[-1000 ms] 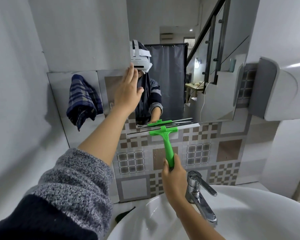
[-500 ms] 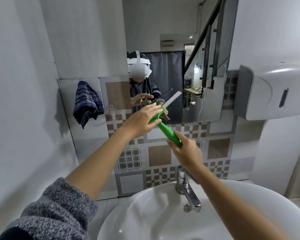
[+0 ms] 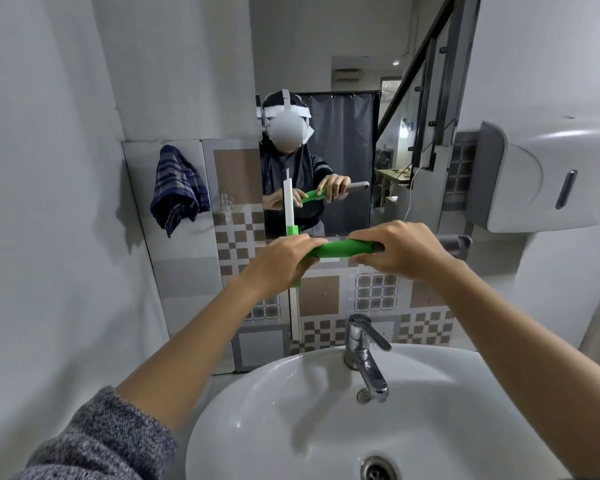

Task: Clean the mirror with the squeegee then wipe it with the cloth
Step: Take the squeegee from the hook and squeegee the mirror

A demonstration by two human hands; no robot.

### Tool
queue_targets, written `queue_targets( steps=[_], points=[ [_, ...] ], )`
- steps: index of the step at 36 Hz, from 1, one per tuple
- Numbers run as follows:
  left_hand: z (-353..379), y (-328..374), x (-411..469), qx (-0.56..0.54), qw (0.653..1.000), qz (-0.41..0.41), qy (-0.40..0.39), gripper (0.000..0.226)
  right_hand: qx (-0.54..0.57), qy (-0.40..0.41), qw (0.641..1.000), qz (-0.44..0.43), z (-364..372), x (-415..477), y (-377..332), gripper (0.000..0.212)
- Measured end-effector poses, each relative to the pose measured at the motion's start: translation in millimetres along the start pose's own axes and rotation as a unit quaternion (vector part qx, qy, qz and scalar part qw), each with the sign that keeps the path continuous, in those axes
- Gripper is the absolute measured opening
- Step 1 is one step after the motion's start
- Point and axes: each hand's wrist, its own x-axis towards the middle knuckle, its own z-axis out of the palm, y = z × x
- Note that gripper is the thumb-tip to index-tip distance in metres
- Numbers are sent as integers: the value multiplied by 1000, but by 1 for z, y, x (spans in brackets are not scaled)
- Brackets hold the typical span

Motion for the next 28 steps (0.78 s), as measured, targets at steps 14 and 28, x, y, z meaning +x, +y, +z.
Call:
queue_targets(
  steps=[14, 28],
  points=[
    [7, 40, -27, -3, 943, -222, 248, 41, 225, 283, 921, 145, 24, 20, -72, 62],
    [12, 21, -82, 50, 931, -250, 262, 30, 561, 188, 773, 228, 63, 53, -143, 79]
  ],
)
